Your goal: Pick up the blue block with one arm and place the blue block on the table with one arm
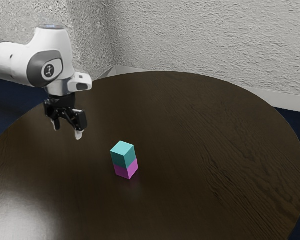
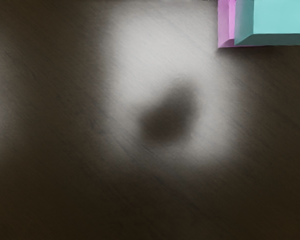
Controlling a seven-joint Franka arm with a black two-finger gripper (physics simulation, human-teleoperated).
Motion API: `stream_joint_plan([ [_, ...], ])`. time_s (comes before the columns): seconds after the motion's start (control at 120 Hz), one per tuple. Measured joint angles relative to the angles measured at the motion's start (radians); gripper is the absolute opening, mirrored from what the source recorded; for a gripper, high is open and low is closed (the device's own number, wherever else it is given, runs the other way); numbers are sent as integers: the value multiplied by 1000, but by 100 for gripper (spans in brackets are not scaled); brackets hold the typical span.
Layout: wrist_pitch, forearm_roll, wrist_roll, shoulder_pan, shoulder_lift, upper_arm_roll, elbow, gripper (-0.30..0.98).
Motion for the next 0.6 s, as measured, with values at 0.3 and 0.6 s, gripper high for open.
stream_joint_plan([
  [0.3, 171, -3, -221, -1, 12, -43, -65, 69],
  [0.6, 280, 3, -347, 0, 77, -45, -122, 69],
])
